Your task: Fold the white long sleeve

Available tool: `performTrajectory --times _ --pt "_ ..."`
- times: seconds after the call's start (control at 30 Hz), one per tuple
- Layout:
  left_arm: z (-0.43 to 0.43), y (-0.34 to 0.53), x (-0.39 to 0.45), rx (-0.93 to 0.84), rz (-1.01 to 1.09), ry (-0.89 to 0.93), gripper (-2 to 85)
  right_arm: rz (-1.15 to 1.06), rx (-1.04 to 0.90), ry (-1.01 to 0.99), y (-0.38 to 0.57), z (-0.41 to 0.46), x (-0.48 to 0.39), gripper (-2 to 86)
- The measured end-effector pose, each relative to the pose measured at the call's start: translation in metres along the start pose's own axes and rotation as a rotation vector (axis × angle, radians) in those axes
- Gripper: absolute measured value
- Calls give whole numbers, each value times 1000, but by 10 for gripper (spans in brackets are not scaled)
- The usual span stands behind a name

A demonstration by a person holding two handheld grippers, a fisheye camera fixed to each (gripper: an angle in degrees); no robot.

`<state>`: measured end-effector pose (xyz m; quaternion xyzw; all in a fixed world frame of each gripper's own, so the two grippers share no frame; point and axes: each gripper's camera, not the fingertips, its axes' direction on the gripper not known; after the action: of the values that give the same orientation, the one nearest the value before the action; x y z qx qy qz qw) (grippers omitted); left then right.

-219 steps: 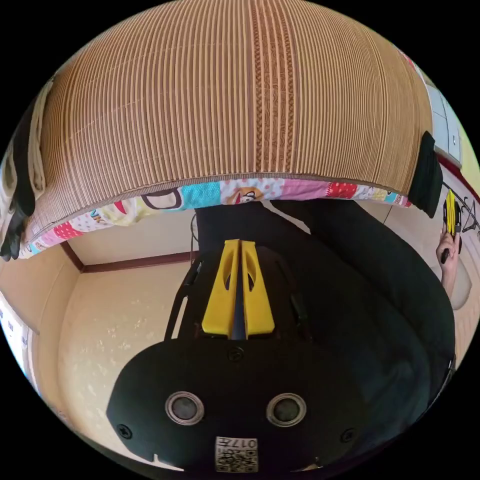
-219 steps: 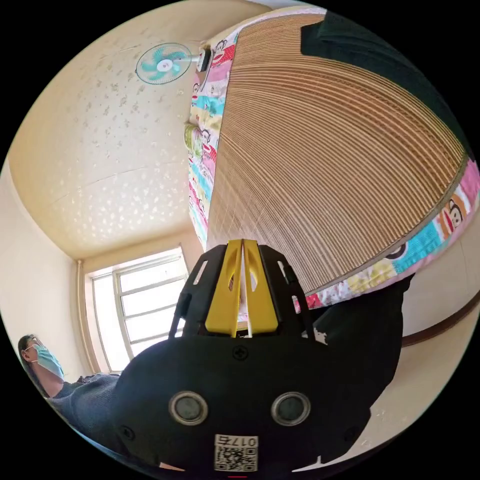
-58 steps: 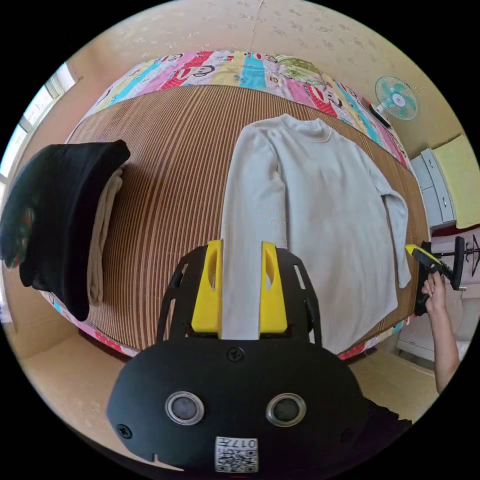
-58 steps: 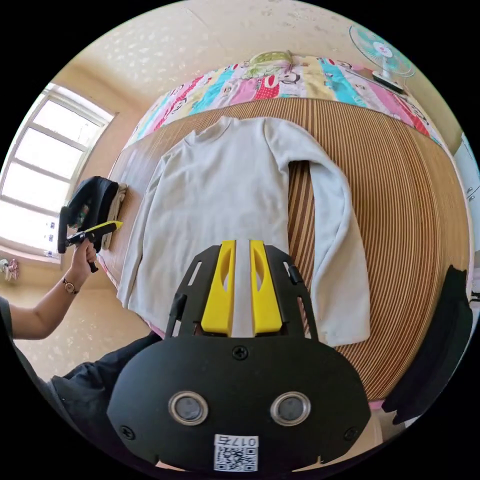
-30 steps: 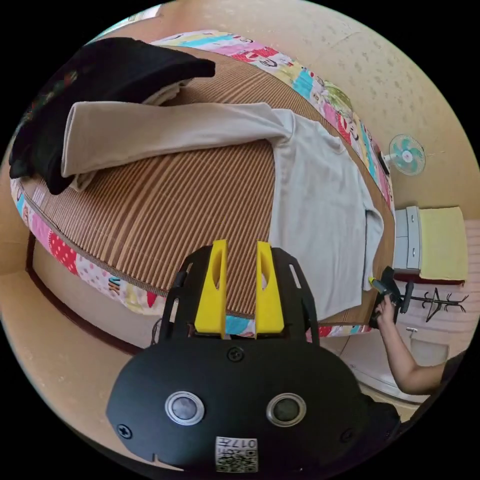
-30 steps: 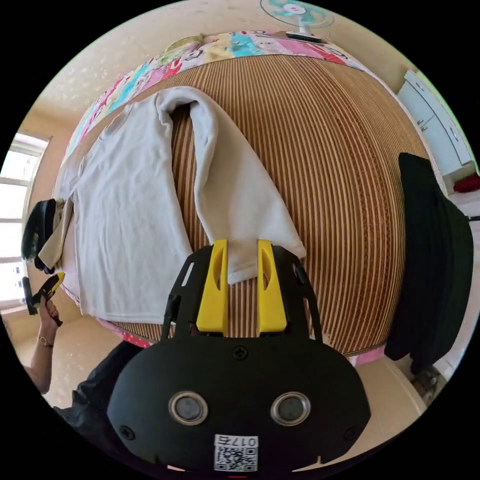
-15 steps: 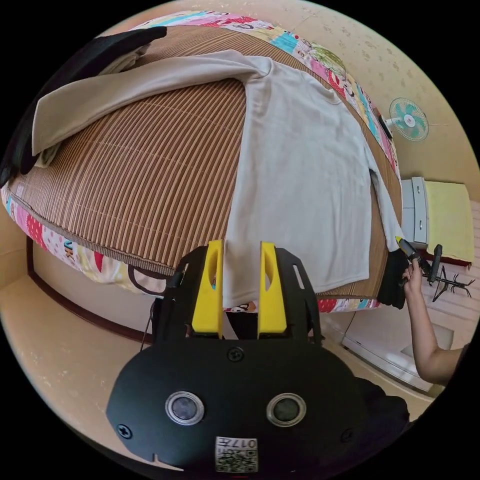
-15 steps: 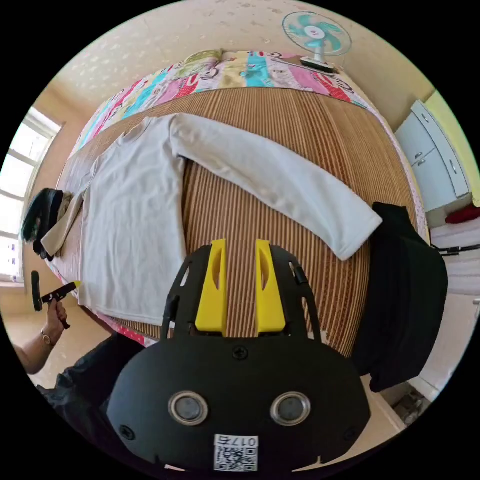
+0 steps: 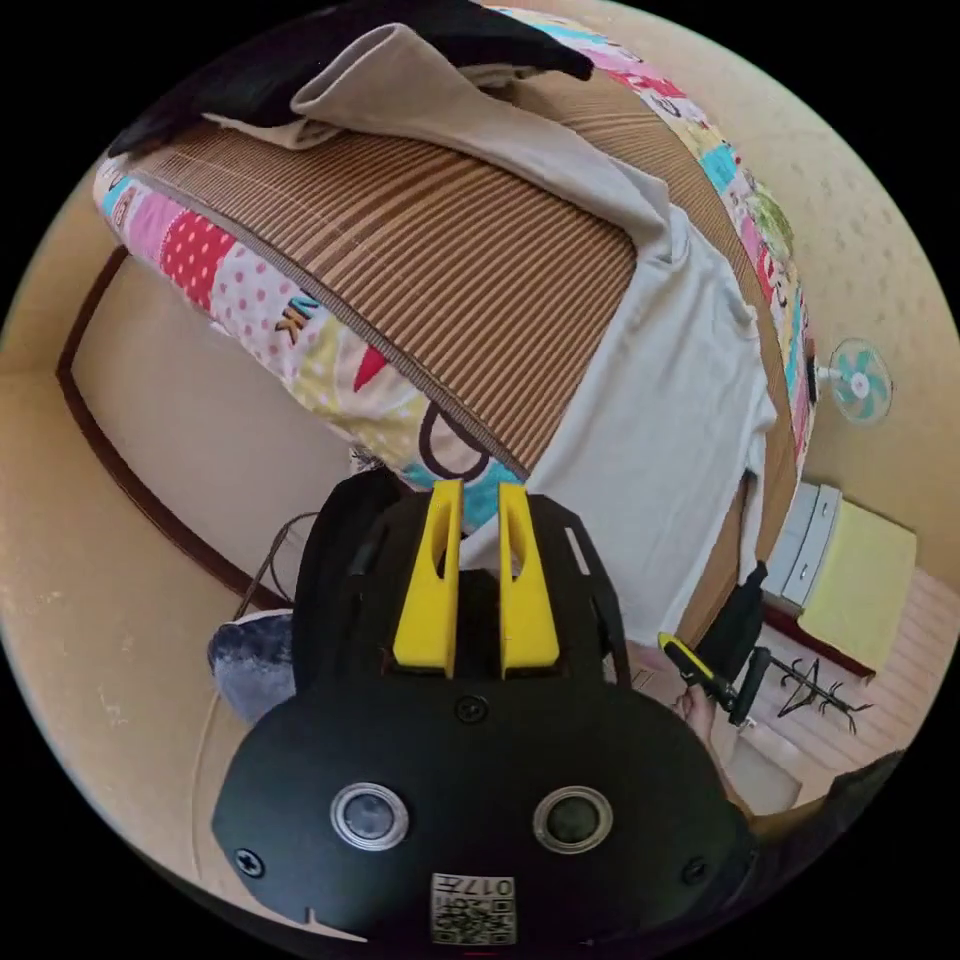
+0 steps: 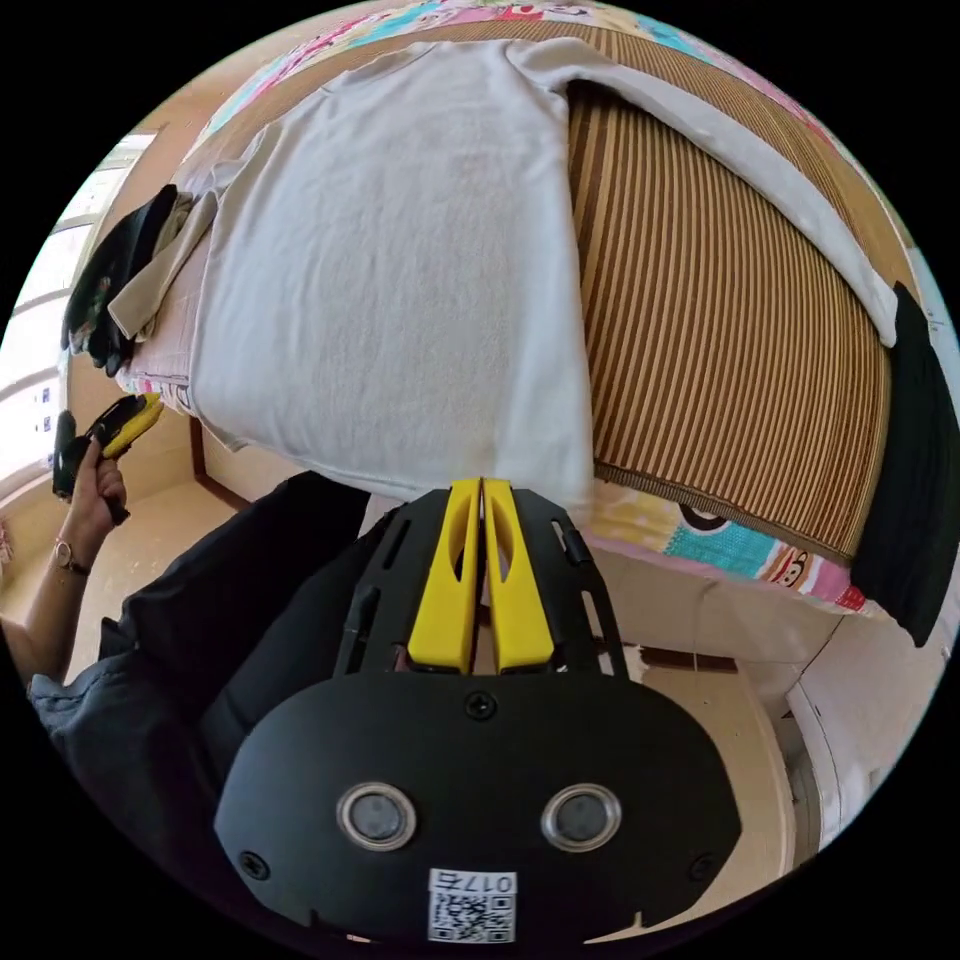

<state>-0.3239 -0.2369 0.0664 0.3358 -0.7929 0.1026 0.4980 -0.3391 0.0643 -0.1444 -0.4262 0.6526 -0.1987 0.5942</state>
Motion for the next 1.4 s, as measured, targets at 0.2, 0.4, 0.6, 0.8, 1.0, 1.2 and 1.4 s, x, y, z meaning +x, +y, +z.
performTrajectory --times 0.2,0.4,0.6,0.8,1.0,1.2,1.4 --pt "-58 -93 -48 342 -263 211 123 81 -27 -149 -4 -3 34 3" --pt "-131 -120 16 573 -16 -410 166 103 -9 -187 -11 -13 60 3" --pt "-106 -131 76 536 364 -660 86 118 -32 -238 -14 -2 72 3" --pt "-118 -140 52 402 230 -528 29 61 10 -315 -12 -10 75 3" --pt "-222 -96 141 372 438 198 23 -119 96 -313 -12 -32 49 3" --pt "-183 -76 340 198 788 616 68 -138 92 -593 -13 -18 51 3" --pt "-172 -70 382 180 992 745 98 -70 165 -610 -5 -27 109 9"
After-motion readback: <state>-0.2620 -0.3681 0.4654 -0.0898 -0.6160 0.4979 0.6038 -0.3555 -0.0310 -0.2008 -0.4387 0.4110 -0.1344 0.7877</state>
